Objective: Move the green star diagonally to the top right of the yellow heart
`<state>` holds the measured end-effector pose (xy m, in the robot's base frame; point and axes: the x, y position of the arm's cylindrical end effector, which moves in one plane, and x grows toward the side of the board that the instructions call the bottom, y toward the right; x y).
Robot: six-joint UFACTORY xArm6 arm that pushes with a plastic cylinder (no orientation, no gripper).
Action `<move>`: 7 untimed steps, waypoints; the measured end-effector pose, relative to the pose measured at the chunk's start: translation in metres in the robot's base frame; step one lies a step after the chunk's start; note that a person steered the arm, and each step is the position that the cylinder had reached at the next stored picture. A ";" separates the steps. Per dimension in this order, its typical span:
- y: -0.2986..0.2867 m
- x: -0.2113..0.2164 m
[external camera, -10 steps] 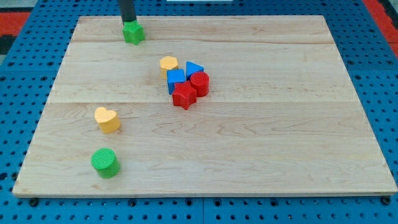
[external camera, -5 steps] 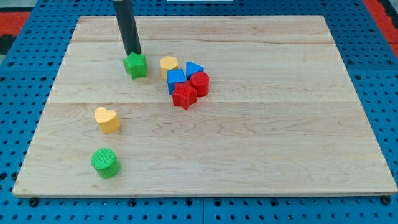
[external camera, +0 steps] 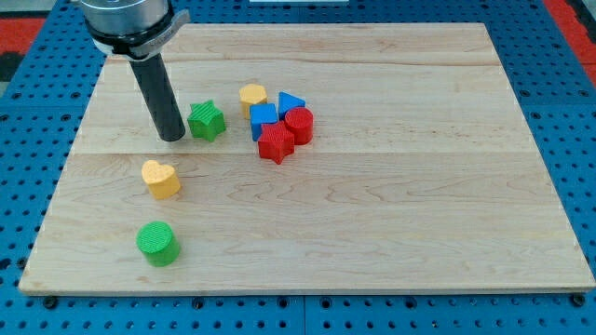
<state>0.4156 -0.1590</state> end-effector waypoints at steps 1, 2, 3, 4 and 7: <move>0.010 0.000; 0.013 -0.001; 0.013 -0.010; 0.013 -0.010; -0.093 0.132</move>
